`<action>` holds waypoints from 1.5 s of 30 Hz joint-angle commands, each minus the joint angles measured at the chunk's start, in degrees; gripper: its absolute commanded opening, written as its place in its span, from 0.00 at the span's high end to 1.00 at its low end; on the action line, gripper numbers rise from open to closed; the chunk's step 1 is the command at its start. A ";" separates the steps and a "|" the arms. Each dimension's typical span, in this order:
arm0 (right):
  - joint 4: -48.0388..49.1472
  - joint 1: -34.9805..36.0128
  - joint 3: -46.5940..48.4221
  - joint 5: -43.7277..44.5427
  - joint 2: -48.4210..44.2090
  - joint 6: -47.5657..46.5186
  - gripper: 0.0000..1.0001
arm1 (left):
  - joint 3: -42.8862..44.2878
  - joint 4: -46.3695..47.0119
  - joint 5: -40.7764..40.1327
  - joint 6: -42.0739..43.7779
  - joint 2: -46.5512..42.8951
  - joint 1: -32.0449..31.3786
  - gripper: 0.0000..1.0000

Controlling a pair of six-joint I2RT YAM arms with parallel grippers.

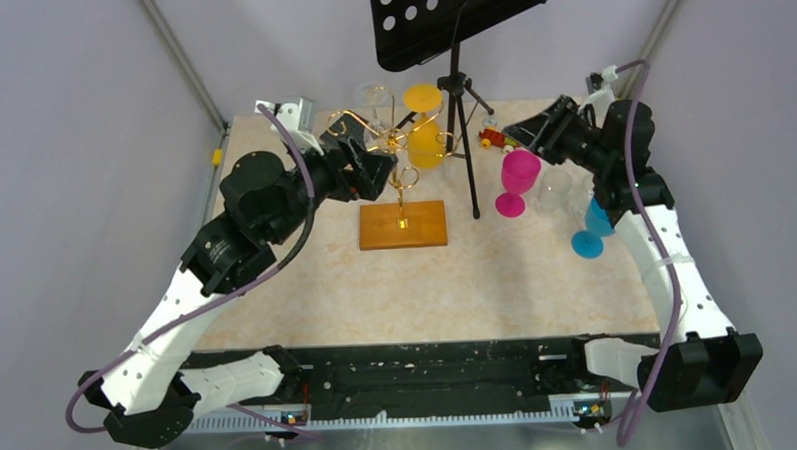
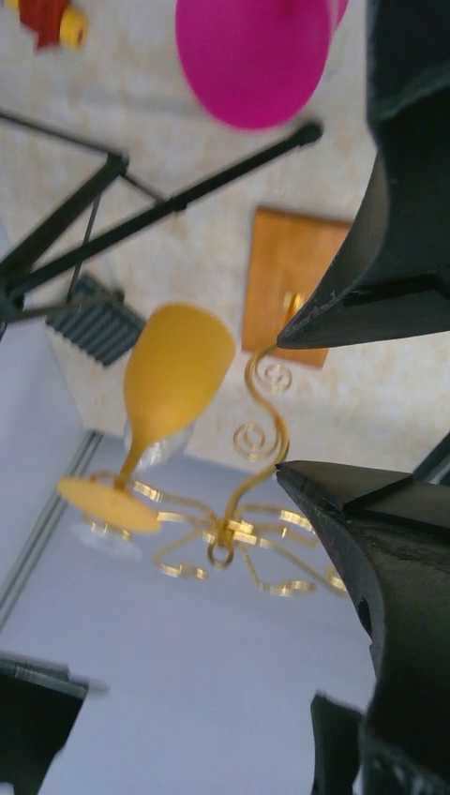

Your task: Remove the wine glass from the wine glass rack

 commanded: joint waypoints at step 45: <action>2.94 25.52 28.63 30.82 25.65 14.40 0.69 | -6.23 2.02 1.86 0.53 -8.62 0.31 0.06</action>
